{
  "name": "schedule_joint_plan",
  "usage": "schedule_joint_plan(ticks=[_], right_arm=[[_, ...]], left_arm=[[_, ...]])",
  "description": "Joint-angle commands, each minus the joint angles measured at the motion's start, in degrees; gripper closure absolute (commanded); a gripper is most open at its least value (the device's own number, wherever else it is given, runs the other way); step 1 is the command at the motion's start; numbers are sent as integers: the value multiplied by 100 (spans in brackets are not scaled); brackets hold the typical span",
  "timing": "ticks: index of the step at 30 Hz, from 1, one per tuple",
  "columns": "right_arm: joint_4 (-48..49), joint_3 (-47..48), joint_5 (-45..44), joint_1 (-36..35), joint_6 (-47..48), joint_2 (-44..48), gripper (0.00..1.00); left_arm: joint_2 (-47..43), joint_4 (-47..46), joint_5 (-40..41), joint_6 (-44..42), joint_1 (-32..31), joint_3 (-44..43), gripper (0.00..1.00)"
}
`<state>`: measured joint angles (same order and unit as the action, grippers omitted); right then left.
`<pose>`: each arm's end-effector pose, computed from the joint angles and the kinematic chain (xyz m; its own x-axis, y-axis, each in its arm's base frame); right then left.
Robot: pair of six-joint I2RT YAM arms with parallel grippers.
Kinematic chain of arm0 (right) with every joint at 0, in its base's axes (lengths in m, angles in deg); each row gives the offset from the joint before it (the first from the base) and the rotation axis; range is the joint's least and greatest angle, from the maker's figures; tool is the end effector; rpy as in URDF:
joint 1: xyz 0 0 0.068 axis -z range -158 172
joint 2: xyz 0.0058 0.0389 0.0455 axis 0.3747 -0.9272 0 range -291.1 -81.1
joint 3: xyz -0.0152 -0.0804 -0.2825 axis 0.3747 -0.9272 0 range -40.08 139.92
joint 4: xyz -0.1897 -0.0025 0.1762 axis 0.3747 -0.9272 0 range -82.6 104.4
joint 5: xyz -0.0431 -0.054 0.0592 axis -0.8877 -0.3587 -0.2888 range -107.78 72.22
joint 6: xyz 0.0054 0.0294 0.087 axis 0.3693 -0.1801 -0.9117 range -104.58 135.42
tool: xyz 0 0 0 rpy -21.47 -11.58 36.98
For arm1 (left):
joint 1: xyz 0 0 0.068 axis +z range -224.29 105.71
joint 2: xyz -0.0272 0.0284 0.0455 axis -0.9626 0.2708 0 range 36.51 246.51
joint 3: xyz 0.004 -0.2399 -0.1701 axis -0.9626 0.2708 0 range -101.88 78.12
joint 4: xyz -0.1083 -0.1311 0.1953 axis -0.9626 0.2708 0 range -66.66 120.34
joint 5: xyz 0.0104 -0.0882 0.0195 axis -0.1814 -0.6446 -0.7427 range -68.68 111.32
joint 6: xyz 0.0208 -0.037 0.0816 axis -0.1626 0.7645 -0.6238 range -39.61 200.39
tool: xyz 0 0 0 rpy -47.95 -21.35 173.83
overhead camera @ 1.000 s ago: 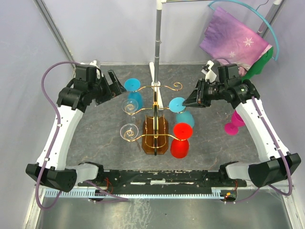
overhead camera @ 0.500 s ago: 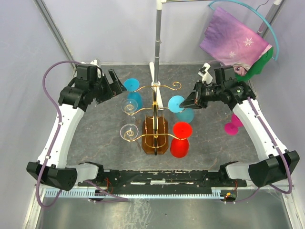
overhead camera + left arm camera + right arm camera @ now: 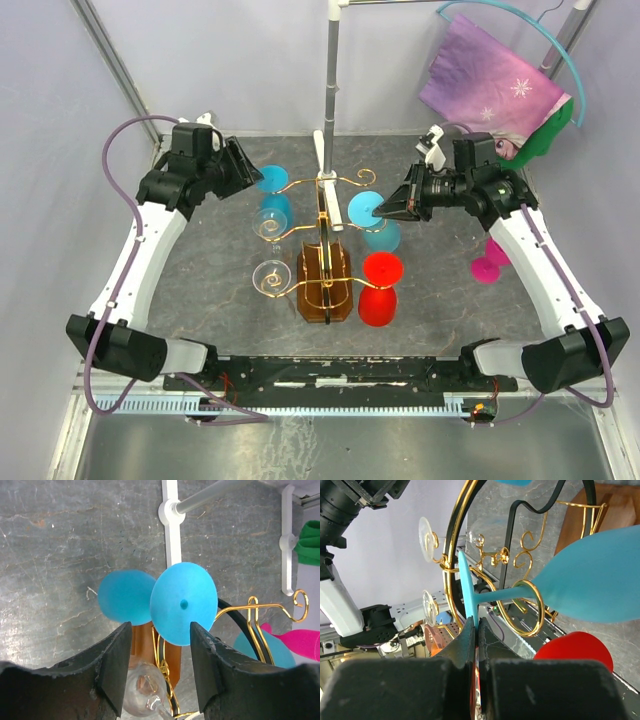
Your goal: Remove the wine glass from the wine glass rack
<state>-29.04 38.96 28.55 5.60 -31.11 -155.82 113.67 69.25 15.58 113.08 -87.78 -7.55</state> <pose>0.2550 0.1373 0.3848 -0.9486 0.2432 -0.2027 -0.0654 0.4761 0.8770 0.3008 -0.0808 0.3926 -0.6642 -0.3933 -0.6357 -0.0587 0.8752 -0.4802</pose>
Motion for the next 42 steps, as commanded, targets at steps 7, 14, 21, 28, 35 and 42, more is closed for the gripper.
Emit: schedule_joint_plan(ticks=[7, 14, 21, 28, 35, 42], right_arm=[[470, 404, 148, 6, -255, 218, 99], [637, 40, 290, 7, -399, 290, 99], [-698, 451, -267, 58, 489, 405, 99], [-811, 123, -46, 410, 526, 706, 99], [-40, -516, 459, 303, -202, 1005, 99], [337, -579, 381, 80, -397, 913, 99]], left_arm=[[104, -982, -187, -245, 64, 190, 42], [72, -1004, -143, -248, 100, 311, 39], [-2, -925, -49, -228, 110, 384, 32], [-35, -881, 2, -270, 136, 359, 28], [8, -946, -132, -231, 154, 394, 28], [36, -1098, -325, -123, 156, 436, 28]])
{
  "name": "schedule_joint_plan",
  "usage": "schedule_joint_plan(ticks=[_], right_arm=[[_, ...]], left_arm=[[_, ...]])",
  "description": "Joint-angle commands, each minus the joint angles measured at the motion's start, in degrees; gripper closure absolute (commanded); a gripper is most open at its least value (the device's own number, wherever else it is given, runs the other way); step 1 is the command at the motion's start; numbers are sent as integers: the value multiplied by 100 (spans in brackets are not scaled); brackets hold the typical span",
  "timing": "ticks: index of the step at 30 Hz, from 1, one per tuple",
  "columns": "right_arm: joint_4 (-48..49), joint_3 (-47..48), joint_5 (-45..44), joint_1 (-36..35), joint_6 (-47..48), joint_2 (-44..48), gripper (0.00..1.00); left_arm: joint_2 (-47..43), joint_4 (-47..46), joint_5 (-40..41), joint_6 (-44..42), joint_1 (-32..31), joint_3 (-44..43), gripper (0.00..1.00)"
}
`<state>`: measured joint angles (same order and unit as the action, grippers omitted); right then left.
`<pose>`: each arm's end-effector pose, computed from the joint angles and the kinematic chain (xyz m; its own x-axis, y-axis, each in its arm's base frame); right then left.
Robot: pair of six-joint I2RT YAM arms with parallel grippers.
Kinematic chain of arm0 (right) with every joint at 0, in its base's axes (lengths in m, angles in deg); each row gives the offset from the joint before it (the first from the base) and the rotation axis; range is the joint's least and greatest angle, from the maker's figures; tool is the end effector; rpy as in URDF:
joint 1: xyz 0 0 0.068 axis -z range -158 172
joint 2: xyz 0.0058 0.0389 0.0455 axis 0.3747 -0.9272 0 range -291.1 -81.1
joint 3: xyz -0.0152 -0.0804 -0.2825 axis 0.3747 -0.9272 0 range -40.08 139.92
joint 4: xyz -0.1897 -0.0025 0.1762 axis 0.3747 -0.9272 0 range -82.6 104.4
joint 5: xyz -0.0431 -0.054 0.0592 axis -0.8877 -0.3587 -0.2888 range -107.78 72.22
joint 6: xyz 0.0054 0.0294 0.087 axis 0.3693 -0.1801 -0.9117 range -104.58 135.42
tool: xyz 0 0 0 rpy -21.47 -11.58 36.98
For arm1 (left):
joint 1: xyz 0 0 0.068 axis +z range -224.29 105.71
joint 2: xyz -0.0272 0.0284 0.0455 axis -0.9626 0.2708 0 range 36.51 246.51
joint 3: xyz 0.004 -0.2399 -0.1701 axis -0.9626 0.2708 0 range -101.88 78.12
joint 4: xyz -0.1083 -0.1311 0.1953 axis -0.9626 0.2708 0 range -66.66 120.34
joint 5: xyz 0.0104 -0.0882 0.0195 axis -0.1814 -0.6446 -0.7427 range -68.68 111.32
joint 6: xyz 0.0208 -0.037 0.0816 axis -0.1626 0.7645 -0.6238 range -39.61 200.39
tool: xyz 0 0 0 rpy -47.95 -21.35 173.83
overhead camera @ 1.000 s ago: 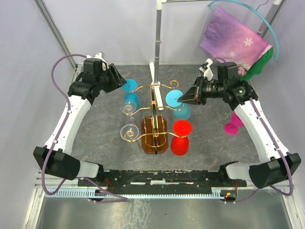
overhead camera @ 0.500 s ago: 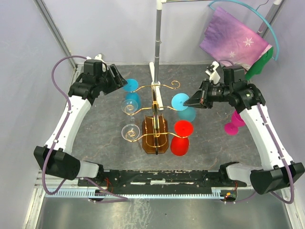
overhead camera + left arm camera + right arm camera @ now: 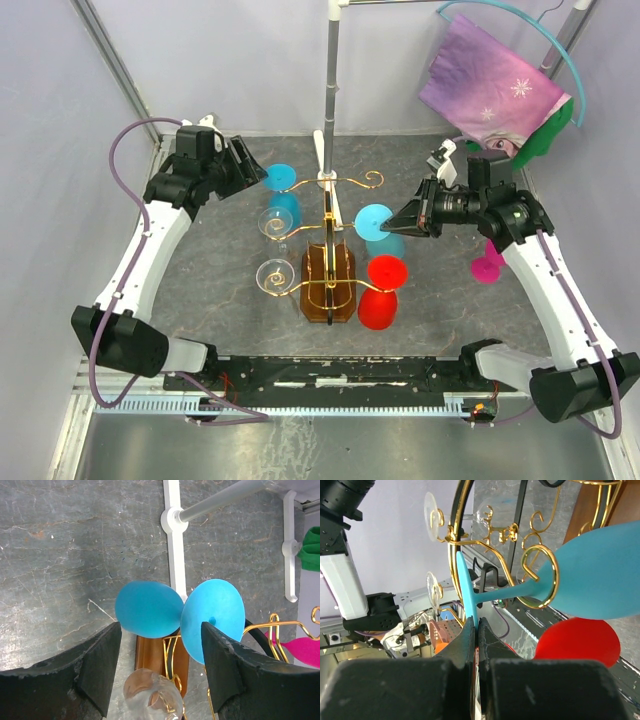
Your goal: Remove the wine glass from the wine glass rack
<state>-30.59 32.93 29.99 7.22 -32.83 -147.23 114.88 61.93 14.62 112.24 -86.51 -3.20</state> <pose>0.2161 0.1202 0.3837 -0.9455 0.2691 -0.1832 -0.0442 0.4513 0.8913 0.3186 -0.0790 0.3750 -0.6437 -0.3969 -0.6544 -0.0433 0.8725 -0.4866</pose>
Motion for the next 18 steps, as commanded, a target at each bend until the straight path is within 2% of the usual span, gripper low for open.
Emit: schedule_joint_plan(ticks=[1, 10, 18], right_arm=[[607, 43, 255, -86, -270, -1, 99], [1173, 548, 112, -54, -307, -737, 100], [1229, 962, 209, 299, -439, -869, 99]], left_arm=[[-89, -381, -246, -35, 32, 11, 28], [-214, -850, -578, 159, 29, 371, 32], [-239, -1376, -1054, 326, 32, 490, 59]])
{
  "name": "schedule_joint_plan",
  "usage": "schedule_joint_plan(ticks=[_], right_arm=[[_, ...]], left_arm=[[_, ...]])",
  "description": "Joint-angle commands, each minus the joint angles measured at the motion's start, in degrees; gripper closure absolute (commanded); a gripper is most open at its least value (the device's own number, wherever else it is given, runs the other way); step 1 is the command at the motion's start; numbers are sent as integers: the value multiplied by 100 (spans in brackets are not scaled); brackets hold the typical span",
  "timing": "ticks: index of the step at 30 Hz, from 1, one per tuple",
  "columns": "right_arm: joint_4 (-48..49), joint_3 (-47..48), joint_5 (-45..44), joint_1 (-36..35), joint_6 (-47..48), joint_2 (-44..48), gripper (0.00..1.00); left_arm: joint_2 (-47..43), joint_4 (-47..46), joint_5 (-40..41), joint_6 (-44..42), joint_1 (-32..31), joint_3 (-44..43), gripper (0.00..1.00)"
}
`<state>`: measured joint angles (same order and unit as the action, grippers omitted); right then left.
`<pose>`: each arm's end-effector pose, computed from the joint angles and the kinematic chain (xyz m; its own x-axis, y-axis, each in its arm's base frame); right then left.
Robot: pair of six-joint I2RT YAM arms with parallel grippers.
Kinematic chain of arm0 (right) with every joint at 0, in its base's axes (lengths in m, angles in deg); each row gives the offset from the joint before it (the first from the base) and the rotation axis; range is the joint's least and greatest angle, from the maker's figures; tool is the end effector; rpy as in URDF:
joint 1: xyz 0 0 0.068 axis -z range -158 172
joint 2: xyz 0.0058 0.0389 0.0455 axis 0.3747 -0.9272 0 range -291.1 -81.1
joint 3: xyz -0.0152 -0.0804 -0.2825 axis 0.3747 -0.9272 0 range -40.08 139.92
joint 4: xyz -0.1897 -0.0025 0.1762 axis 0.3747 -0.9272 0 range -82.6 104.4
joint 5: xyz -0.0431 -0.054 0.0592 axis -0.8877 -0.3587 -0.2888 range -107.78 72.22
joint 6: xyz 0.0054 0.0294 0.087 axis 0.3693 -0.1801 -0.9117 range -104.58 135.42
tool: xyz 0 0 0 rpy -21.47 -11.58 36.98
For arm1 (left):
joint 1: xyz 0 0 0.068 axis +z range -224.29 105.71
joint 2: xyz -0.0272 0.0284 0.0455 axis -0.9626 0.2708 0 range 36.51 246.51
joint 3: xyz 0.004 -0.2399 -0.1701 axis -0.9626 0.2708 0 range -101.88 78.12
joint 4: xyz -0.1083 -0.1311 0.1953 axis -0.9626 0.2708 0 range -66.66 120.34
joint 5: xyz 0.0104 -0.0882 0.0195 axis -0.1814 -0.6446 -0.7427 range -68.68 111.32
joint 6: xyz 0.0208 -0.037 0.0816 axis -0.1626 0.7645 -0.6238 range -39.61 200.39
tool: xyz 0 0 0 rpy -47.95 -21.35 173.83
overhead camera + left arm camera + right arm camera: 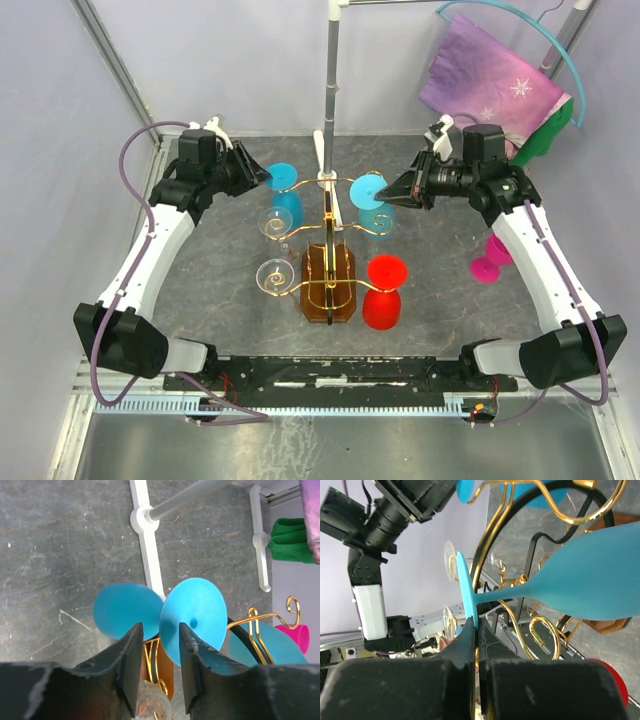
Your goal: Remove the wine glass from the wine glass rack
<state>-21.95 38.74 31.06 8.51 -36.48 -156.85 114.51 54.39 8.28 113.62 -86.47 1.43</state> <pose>0.2730 0.1294 0.3932 -0.9317 0.3091 -0.1909 -0.0526 0.4051 0.9127 0.3232 -0.0889 0.3649 -0.6525 -0.4054 -0.6403 0.0410 0.8248 -0.5639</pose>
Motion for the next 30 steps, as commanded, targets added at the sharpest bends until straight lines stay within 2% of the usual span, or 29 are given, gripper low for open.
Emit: schedule_joint_plan(ticks=[1, 4, 11, 15, 17, 22, 24, 27, 30], right_arm=[[327, 364, 122, 210, -56, 99, 99], [248, 265, 139, 287, 34, 198, 99], [244, 115, 193, 472, 44, 350, 99], [226, 107, 227, 561, 61, 346, 99], [227, 84, 231, 588, 68, 350, 100], [225, 63, 240, 622, 116, 362, 99], [218, 55, 240, 637, 124, 376, 99], [218, 46, 232, 659, 132, 385, 100], [200, 28, 232, 688, 152, 375, 100]], left_arm=[[-225, -711, -472, 212, 17, 42, 65], [-268, -891, -625, 245, 28, 149, 77], [-218, -1009, -803, 300, 30, 315, 75], [-197, -1247, -1027, 402, 30, 375, 78], [-179, -1384, -1149, 465, 32, 403, 77], [-32, -1441, -1281, 574, 27, 407, 65], [-13, -1549, -1380, 656, 32, 453, 64], [0, -1714, -1490, 709, 32, 511, 70], [35, -1835, -1617, 723, 31, 546, 81]])
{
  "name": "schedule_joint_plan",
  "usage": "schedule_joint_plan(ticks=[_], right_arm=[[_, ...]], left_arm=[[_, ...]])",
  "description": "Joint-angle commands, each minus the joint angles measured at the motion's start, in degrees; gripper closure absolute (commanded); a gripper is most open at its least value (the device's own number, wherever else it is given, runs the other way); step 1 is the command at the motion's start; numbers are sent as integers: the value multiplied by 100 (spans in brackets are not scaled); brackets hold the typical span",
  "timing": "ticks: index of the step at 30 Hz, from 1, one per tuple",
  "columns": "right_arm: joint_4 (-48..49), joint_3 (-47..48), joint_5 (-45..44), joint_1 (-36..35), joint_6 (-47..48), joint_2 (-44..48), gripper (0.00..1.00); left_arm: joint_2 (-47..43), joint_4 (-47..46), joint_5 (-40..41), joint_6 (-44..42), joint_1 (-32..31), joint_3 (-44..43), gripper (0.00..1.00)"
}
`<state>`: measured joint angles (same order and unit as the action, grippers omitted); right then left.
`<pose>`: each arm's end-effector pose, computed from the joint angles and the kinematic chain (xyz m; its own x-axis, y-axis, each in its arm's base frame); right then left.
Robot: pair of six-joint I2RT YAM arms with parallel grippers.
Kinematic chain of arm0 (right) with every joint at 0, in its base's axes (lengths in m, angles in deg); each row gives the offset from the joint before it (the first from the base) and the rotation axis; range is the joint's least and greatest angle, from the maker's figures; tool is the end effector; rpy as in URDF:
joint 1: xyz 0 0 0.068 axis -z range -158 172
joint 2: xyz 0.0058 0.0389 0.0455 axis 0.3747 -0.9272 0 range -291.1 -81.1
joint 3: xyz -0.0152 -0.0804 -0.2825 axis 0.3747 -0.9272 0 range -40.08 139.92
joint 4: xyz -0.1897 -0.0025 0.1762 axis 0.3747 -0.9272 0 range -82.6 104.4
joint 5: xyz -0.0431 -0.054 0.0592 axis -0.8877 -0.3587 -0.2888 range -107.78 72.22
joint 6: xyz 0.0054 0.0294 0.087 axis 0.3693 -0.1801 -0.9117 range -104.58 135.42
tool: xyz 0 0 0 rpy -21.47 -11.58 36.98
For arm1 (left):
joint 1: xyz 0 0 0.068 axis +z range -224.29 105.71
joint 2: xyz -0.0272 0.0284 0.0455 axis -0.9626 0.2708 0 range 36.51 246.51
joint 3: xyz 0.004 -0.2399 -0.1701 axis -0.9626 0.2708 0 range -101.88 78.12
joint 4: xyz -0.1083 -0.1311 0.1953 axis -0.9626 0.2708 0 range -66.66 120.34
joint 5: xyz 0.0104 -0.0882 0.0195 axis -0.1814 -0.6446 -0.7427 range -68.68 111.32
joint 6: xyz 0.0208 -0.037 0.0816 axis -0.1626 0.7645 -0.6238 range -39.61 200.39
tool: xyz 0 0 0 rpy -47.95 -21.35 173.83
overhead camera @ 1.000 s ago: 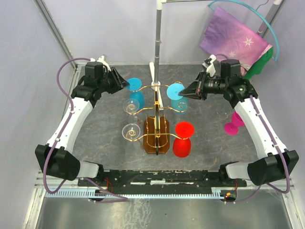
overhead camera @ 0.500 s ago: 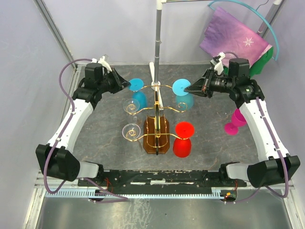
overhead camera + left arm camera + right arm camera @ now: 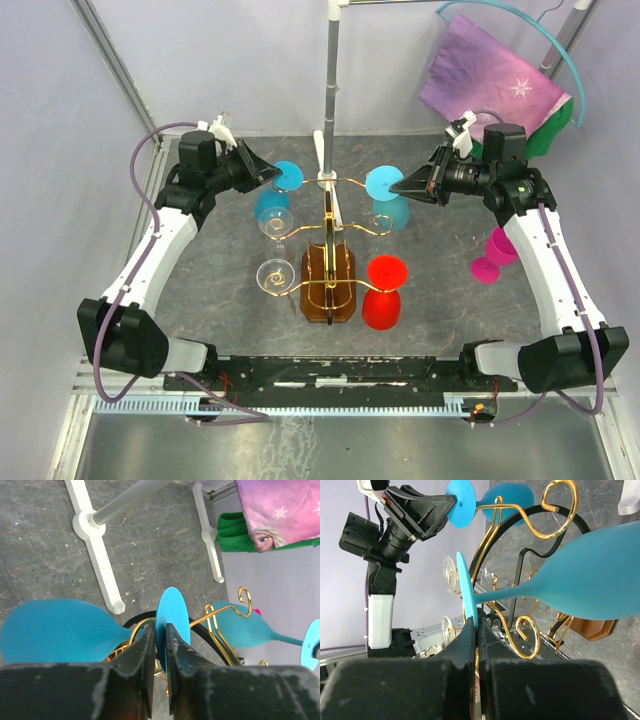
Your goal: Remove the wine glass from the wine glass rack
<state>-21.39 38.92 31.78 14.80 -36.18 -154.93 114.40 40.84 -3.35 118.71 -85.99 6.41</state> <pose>0.2759 0.0982 0.4048 -0.8868 0.4003 -0.2309 -0.0582 0.3989 0.9152 0.3297 -0.1036 0.3667 -0.6550 -0.4398 -0.6145 0.1943 0.6878 -0.6994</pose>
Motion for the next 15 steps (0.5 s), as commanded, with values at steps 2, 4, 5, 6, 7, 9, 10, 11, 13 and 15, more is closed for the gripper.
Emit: schedule_joint_plan(ticks=[2, 4, 5, 6, 7, 9, 10, 11, 13, 15], right_arm=[[143, -3, 155, 75, 131, 176, 99], [143, 9, 143, 79, 132, 167, 99], [143, 5, 137, 86, 132, 161, 99], [143, 20, 129, 87, 132, 158, 100], [135, 27, 126, 95, 132, 155, 100], [118, 34, 109, 104, 127, 149, 100], [116, 32, 102, 111, 137, 149, 99], [115, 32, 105, 109, 127, 149, 99], [112, 8, 98, 106, 132, 147, 99], [107, -7, 88, 107, 128, 152, 100]], left_arm=[[65, -549, -538, 225, -18, 64, 88], [84, -601, -601, 219, -15, 75, 97], [82, -614, -619, 227, -20, 79, 97], [75, -660, -664, 228, -19, 86, 97], [73, -727, -719, 240, -19, 98, 97], [42, -770, -741, 222, -19, 93, 97], [24, -709, -666, 164, -17, 64, 97], [-2, -620, -551, 89, -5, 30, 97], [-54, -491, -411, -85, 35, -9, 97], [-103, -439, -407, -145, 120, -6, 97]])
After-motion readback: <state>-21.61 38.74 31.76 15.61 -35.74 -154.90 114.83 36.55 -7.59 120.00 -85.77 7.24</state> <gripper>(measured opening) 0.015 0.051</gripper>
